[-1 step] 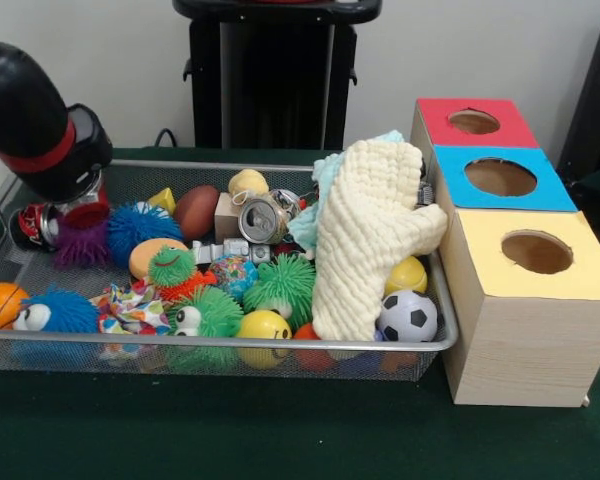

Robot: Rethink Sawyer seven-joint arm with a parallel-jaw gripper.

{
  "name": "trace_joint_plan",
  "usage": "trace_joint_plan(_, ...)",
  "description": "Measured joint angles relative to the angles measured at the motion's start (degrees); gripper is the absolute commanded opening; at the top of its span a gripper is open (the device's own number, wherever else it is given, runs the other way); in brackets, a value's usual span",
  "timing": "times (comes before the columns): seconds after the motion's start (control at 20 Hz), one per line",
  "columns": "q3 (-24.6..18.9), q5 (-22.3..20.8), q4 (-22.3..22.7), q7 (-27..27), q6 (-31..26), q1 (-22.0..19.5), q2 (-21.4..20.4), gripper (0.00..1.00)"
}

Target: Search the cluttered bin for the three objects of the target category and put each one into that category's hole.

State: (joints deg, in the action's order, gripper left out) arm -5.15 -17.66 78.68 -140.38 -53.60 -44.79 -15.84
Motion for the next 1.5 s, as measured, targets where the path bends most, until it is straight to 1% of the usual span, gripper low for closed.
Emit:
trace_joint_plan(0.2,-2.16,3.08,6.08,-0.01,7.49,-2.92,-2.35,0.00)
trace_joint_plan(0.25,-3.26,4.49,8.31,-0.01,10.28,-4.38,-2.96,0.00)
trace_joint_plan(0.3,-4.99,6.47,11.46,-0.01,14.55,-6.58,-3.59,0.00)
trace_joint_plan(0.35,-5.82,7.35,12.81,-0.01,16.50,-7.59,-3.77,0.00)
trace_joint_plan(0.45,-8.99,10.35,17.38,-0.01,23.63,-11.13,-4.00,0.00)
trace_joint_plan(0.55,-12.13,12.92,21.14,-0.01,29.76,-14.10,-3.84,0.00)
trace_joint_plan(0.65,-14.90,14.77,24.04,-0.01,34.62,-16.41,-3.59,0.00)
trace_joint_plan(0.7,-17.11,16.31,26.26,-0.01,38.15,-18.08,-3.41,0.00)
trace_joint_plan(0.75,-18.40,17.24,27.44,-0.01,39.84,-18.96,-3.32,0.00)
trace_joint_plan(0.85,-20.07,18.35,28.87,-0.01,41.70,-19.98,-3.25,0.00)
trace_joint_plan(0.9,-22.36,19.69,30.57,-0.01,43.19,-20.88,-3.18,0.00)
trace_joint_plan(1.05,-25.26,21.15,32.15,-0.01,44.20,-21.20,-2.76,0.00)
trace_joint_plan(1.25,-28.74,22.62,33.88,-0.01,44.98,-21.08,-1.99,0.00)
trace_joint_plan(1.3,-30.32,22.96,34.72,-0.02,45.63,-20.76,-1.53,0.00)
trace_joint_plan(1.5,-33.38,23.36,36.83,-0.12,48.19,-19.15,-0.40,0.00)
